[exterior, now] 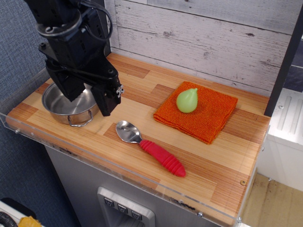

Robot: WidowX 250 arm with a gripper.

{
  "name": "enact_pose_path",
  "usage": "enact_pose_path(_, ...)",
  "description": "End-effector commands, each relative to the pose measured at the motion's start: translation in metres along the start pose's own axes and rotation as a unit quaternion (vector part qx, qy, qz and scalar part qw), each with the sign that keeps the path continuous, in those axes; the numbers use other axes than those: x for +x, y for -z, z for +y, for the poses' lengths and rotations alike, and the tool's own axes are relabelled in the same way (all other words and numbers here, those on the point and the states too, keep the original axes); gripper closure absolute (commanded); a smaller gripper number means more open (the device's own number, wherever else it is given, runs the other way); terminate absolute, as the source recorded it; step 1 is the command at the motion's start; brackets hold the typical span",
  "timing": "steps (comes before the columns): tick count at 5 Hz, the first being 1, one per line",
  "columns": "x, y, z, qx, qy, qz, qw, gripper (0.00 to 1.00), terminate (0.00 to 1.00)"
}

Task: Put the red spoon on the left side of the orange cloth

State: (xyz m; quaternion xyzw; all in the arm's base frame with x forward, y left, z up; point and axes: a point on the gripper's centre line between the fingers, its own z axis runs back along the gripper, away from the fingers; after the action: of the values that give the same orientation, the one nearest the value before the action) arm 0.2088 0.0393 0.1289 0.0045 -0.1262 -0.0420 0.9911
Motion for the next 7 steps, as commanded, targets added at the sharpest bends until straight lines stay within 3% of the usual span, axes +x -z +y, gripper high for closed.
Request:
enact_pose_path(1,0.000,0.000,0.000,0.000,0.000,0.000,1.0000,0.00,0.00)
enact_pose_path(2,-0.006,0.005,-0.014,-0.006,-0.082,-0.008,0.9966,0.00,0.00)
enact_pose_path(3,-0.004,0.014,-0.022,-0.005,-0.193,-0.020,0.9809,0.00,0.00)
enact_pose_path(4,0.005,0.024,-0.036,-0.006,-0.276,-0.040,0.9603,0.00,0.00)
enact_pose_path(5,0.017,0.045,-0.048,0.009,-0.376,-0.013,0.9266,0.00,0.00)
enact_pose_path(6,0.028,0.070,-0.056,0.009,-0.437,-0.012,0.8994,0.00,0.00)
enact_pose_path(7,0.033,0.088,-0.061,0.009,-0.469,0.002,0.8833,0.00,0.00)
